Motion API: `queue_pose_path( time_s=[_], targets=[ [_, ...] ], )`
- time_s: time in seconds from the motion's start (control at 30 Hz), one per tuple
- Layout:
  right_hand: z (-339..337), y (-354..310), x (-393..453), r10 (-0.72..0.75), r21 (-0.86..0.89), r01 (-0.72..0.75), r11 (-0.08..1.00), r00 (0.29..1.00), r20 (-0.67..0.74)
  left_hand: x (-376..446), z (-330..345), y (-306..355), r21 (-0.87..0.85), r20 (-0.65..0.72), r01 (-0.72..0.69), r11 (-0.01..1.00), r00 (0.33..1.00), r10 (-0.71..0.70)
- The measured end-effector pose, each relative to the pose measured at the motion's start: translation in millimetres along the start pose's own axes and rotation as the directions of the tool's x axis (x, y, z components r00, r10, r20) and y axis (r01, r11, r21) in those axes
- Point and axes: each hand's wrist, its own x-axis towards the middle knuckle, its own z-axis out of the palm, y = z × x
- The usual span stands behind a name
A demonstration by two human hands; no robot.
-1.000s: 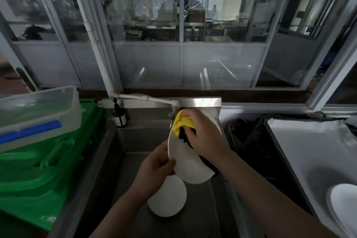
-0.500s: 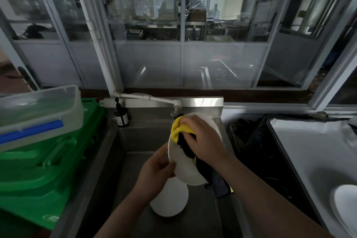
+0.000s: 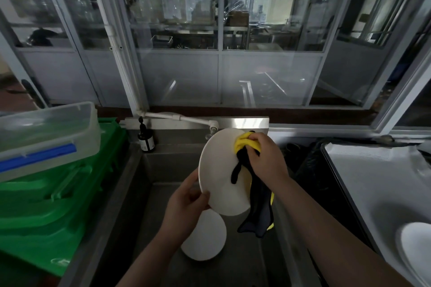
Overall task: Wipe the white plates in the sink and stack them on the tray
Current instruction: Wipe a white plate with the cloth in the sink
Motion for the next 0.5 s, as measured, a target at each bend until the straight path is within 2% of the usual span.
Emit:
queue_pose_path(
  time_s=[0.33,0.5],
  targets=[
    [2.9,18.5,-17.0,0.171,-0.123,-0.158,0.98,0.98,0.102,2.4,-3.1,-3.9,0.052,-0.03,-0.006,0.999,1.0,0.007],
    [-2.3,17.3,-16.7,0.171,-0.115,-0.158,0.981,0.979,0.11,4.2,-3.0,-1.9,0.046,-0.016,-0.012,0.999,1.0,0.013]
  ],
)
